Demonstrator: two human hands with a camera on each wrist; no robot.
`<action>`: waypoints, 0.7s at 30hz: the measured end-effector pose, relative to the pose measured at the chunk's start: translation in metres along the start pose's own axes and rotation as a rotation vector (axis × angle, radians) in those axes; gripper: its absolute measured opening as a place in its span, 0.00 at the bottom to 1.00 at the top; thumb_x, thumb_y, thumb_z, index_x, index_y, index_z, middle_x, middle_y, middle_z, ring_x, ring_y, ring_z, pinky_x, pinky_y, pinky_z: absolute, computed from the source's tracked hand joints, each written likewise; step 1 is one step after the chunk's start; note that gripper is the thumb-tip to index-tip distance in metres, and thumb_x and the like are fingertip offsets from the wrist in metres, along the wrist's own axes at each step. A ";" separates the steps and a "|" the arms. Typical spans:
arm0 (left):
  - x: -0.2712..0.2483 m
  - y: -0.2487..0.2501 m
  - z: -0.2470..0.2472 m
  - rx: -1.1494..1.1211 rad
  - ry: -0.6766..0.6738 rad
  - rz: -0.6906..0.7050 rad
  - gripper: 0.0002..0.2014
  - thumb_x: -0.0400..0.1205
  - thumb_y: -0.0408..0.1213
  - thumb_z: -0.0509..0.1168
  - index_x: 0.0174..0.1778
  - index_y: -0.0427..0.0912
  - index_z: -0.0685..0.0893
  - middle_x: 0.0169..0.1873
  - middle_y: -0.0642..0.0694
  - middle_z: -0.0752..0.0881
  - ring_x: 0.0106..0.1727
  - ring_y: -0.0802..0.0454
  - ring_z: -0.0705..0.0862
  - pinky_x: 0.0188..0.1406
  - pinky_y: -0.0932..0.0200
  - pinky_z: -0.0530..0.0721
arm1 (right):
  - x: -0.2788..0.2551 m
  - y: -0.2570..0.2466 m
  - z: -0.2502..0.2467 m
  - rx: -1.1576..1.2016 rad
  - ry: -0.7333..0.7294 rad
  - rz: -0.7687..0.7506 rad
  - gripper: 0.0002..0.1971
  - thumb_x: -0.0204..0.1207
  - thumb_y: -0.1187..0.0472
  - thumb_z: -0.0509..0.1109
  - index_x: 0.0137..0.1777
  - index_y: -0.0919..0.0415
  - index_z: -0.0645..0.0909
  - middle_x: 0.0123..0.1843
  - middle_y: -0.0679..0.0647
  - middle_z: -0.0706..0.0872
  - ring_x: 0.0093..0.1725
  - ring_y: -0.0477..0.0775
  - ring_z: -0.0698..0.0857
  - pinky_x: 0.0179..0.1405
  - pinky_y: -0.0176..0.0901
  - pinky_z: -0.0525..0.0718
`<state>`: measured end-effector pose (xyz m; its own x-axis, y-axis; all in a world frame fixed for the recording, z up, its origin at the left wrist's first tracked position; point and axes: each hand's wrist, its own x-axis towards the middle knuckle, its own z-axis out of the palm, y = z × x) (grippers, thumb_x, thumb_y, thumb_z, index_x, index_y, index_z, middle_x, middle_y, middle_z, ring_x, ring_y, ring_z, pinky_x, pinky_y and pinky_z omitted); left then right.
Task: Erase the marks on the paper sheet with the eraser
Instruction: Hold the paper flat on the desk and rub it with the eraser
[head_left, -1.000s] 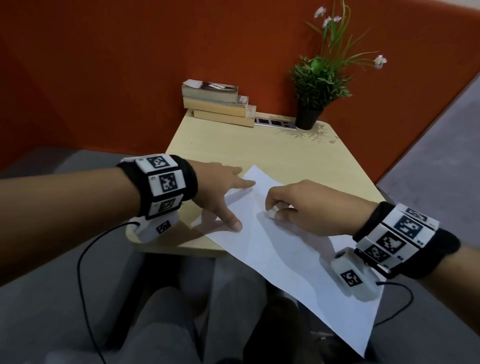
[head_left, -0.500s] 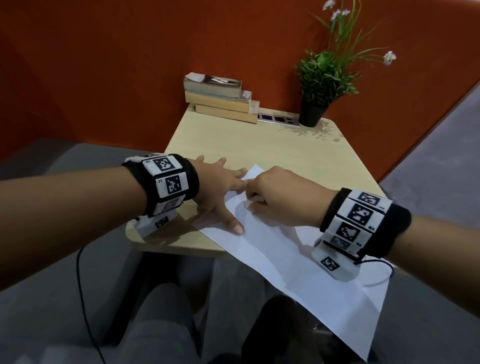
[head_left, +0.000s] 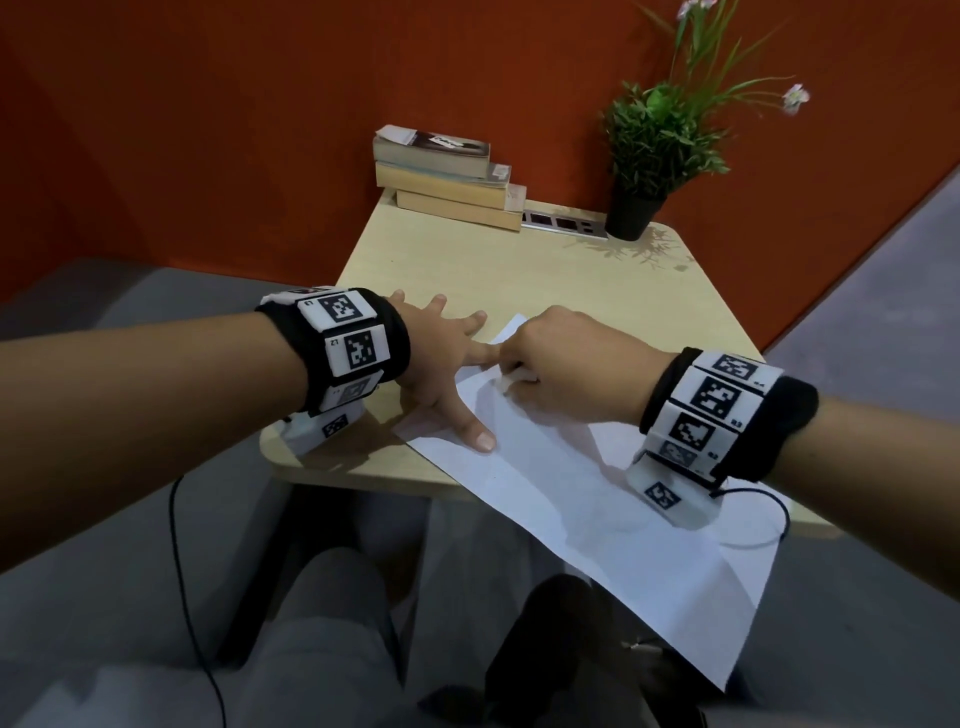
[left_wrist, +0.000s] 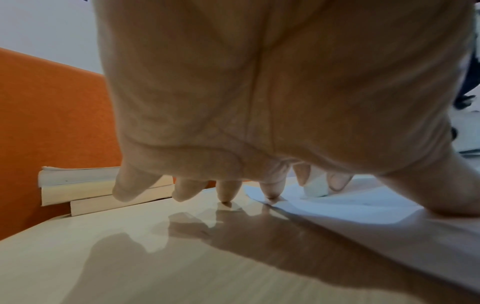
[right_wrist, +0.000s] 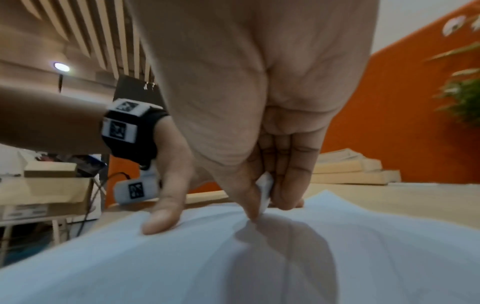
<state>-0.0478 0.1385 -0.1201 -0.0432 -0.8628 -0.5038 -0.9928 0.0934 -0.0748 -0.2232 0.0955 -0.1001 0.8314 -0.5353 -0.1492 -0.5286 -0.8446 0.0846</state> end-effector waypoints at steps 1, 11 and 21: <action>0.000 0.000 0.000 0.007 -0.006 -0.005 0.64 0.56 0.91 0.59 0.86 0.78 0.35 0.91 0.53 0.32 0.90 0.30 0.34 0.80 0.15 0.38 | 0.001 0.002 0.001 -0.006 0.012 0.014 0.10 0.80 0.61 0.67 0.38 0.61 0.83 0.30 0.55 0.80 0.33 0.60 0.80 0.31 0.48 0.73; -0.003 -0.001 -0.006 0.010 -0.026 -0.008 0.65 0.56 0.90 0.61 0.84 0.79 0.32 0.90 0.53 0.31 0.90 0.31 0.31 0.79 0.15 0.34 | -0.001 0.038 -0.012 0.096 0.068 0.056 0.07 0.82 0.56 0.73 0.53 0.52 0.93 0.46 0.47 0.92 0.48 0.54 0.87 0.47 0.48 0.83; 0.005 -0.017 -0.022 -0.039 -0.097 0.078 0.64 0.59 0.87 0.66 0.85 0.79 0.34 0.89 0.56 0.27 0.89 0.36 0.28 0.84 0.20 0.38 | -0.034 0.053 0.014 0.237 0.021 0.023 0.07 0.85 0.47 0.74 0.58 0.43 0.90 0.51 0.35 0.93 0.48 0.36 0.88 0.49 0.39 0.85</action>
<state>-0.0336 0.1220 -0.1023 -0.1118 -0.8014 -0.5876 -0.9905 0.1375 0.0010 -0.2814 0.0692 -0.1044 0.8207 -0.5565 -0.1291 -0.5708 -0.8079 -0.1467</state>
